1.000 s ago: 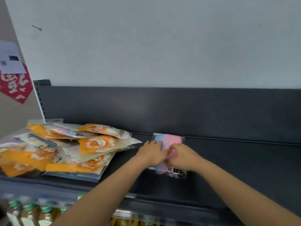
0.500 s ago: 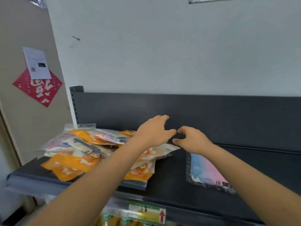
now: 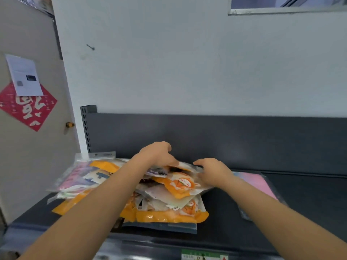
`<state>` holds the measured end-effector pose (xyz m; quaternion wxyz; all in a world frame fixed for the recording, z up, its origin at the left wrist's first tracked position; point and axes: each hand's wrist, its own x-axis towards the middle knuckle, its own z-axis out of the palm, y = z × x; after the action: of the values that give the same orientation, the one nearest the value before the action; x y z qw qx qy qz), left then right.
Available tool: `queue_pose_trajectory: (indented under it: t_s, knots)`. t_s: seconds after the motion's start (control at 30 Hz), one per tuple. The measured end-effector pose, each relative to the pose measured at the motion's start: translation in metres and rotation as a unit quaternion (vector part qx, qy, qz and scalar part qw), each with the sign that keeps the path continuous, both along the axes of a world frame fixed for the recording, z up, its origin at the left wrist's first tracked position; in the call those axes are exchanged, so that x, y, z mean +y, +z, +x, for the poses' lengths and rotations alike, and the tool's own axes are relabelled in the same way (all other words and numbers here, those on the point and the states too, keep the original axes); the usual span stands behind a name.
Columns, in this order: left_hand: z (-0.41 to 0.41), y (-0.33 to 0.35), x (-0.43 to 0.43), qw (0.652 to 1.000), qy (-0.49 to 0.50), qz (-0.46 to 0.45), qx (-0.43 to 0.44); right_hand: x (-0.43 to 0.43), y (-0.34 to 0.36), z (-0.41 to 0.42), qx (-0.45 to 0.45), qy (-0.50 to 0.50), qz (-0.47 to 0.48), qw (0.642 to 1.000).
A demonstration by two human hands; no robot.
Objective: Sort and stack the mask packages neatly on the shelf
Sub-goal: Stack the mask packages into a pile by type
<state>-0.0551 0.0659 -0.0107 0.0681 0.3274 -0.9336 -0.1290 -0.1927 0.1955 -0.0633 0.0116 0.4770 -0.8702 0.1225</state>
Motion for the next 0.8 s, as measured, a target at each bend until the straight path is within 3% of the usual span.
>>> queue_pose_trajectory:
  t_s: [0.07,0.17,0.3,0.43,0.57,0.73,0.8]
  knots:
    - [0.001,0.0,-0.004,1.0,-0.008,-0.004,0.009,-0.005,-0.003,0.003,0.074,-0.003,0.02,0.997]
    - [0.003,0.004,-0.007,0.999,-0.021,-0.013,0.022,-0.008,-0.001,0.005,0.081,-0.01,-0.009,0.997]
    - [0.004,0.011,-0.007,0.996,-0.027,-0.021,0.083,0.006,0.018,0.002,0.12,0.003,-0.125,0.985]
    - [-0.008,0.023,0.01,0.981,-0.063,0.051,0.176,0.036,0.05,-0.006,0.158,-0.016,-0.191,0.969]
    - [-0.028,0.034,0.038,0.936,-0.089,0.21,0.267,0.072,0.076,-0.015,0.12,-0.037,-0.292,0.948]
    - [-0.065,0.03,0.087,0.926,-0.113,0.288,0.216,0.127,0.088,-0.035,0.071,-0.029,-0.399,0.914]
    - [-0.077,0.026,0.11,0.916,-0.123,0.32,0.209,0.148,0.094,-0.043,-0.008,-0.014,-0.452,0.892]
